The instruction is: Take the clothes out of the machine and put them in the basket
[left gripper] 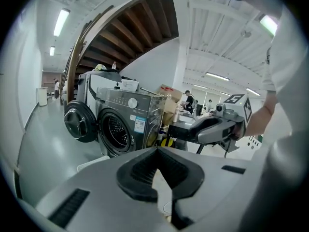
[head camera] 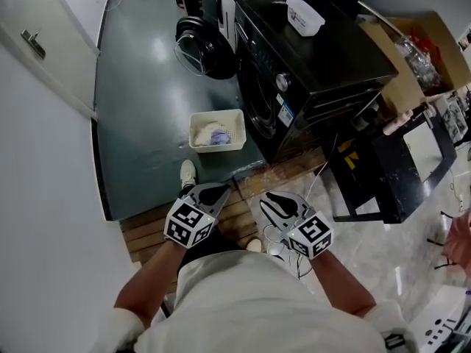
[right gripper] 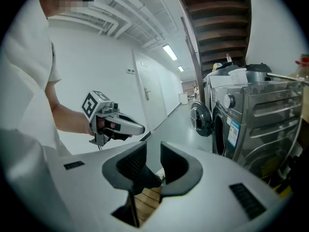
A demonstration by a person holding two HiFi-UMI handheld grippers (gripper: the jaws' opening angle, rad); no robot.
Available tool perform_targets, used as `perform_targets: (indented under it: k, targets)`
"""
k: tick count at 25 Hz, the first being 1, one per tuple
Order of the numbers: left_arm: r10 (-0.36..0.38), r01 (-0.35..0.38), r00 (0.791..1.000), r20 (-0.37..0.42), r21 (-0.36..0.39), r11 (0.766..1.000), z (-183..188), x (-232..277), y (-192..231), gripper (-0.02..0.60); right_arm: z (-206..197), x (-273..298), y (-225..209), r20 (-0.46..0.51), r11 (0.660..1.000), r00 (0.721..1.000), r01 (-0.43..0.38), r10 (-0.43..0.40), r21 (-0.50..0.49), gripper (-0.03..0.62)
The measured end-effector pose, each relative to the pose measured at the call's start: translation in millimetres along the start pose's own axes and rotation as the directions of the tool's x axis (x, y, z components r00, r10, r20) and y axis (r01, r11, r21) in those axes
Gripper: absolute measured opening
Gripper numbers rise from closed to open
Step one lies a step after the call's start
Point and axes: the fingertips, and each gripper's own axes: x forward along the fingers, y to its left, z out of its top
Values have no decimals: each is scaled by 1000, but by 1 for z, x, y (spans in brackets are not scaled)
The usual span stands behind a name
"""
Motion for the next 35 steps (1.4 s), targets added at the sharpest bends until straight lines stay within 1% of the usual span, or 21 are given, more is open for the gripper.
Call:
perform_targets:
  k: [7, 11, 20, 26, 31, 35]
  targets:
    - [-23, 23, 1000, 0, -44, 999, 0, -13, -16, -2, 6, -1, 12, 11, 1000, 1000, -24, 24, -16, 94]
    - [-29, 29, 1000, -6, -39, 999, -3, -17, -23, -2, 8, -4, 17, 16, 1000, 1000, -26, 26, -14, 94]
    - [-34, 34, 999, 11, -36, 999, -6, -16, -43, -2, 3, -15, 21, 20, 999, 999, -29, 29, -14, 81]
    - [-30, 31, 999, 26, -37, 999, -4, -20, -49, -2, 2, -20, 22, 21, 999, 1000, -22, 22, -29, 50]
    - [-36, 38, 999, 30, -44, 998, -6, -22, -55, -2, 3, -24, 26, 27, 999, 1000, -15, 16, -35, 5]
    - [-50, 52, 998, 37, -47, 998, -4, -21, -60, -2, 1, -26, 28, 21, 999, 1000, -18, 19, -33, 5]
